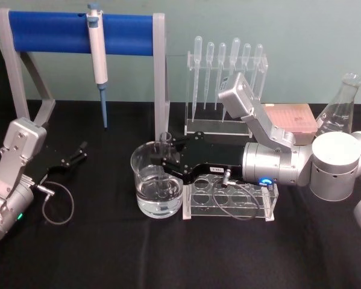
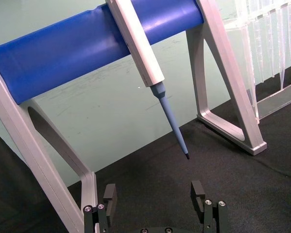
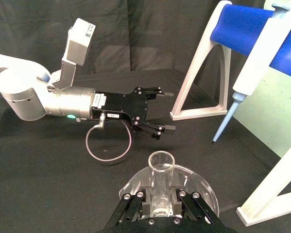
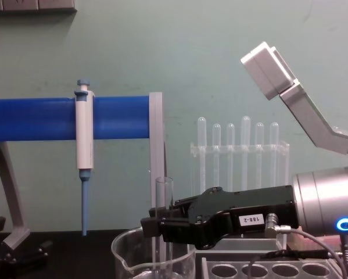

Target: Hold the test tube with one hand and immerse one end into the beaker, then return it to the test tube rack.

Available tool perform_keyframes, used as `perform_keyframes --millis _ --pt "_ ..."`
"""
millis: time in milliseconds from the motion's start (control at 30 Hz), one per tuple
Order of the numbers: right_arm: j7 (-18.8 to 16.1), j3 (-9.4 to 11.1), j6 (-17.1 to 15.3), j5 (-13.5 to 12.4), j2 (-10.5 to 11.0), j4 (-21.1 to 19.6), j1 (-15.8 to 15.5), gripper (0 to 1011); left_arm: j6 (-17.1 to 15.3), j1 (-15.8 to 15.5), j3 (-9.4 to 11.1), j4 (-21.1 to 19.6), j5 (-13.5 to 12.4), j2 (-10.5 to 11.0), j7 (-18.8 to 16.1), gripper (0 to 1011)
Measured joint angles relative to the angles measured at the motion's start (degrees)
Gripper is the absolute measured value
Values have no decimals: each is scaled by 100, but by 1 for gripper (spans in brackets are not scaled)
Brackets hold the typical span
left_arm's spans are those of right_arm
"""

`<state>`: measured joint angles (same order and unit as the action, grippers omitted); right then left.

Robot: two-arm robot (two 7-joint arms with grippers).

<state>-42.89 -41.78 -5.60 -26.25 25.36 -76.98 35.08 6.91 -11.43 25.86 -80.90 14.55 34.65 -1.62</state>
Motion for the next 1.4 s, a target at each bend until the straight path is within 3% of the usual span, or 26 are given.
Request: perform_keyframes --millis 1400 --pt "0 0 0 0 0 0 0 225 0 0 0 0 0 0 0 1000"
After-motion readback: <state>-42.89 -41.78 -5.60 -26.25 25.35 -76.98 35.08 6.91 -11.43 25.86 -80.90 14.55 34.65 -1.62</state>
